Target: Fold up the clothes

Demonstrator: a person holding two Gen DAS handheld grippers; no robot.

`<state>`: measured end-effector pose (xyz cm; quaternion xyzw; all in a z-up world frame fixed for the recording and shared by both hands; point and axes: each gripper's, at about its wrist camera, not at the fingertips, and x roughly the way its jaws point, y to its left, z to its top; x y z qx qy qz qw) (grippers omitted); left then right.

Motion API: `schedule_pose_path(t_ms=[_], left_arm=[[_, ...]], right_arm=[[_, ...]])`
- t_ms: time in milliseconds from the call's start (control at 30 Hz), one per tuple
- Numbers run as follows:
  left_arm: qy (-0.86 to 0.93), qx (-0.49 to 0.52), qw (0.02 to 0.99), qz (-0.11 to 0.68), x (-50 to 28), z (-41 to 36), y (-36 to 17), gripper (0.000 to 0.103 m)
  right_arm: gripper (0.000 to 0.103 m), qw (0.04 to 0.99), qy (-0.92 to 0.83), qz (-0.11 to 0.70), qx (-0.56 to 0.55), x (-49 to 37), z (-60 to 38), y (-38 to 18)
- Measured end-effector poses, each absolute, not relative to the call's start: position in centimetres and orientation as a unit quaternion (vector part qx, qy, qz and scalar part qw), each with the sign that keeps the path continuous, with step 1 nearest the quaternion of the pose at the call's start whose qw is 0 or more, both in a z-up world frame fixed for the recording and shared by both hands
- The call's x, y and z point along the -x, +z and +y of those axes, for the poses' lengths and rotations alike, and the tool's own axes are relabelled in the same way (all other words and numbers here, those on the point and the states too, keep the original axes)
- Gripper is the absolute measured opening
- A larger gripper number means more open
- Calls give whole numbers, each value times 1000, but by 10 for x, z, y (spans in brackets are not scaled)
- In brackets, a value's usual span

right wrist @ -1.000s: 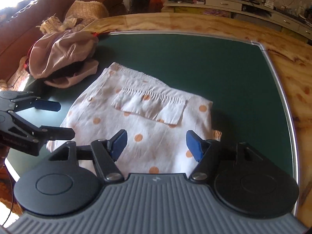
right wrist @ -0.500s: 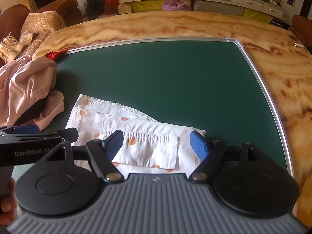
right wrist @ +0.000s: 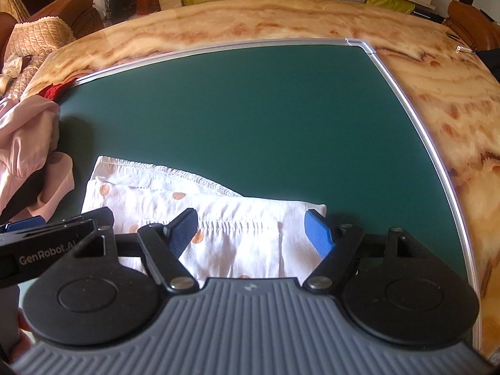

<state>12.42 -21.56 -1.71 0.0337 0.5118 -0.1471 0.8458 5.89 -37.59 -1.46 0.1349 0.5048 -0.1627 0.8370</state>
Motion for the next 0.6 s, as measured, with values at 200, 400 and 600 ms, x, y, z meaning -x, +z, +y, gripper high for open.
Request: schedule_pose_path(t_ms=[200, 400, 600], left_arm=[[-139, -20, 840, 524, -129, -212, -20, 103], [-144, -49, 816, 557, -134, -220, -27, 103], [-148, -59, 822, 547, -130, -223, -26, 103]], right_arm=[[83, 835, -160, 505, -149, -59, -379, -14], [83, 827, -168, 520, -133, -64, -377, -19], [83, 827, -165, 519, -137, -64, -380, -21]])
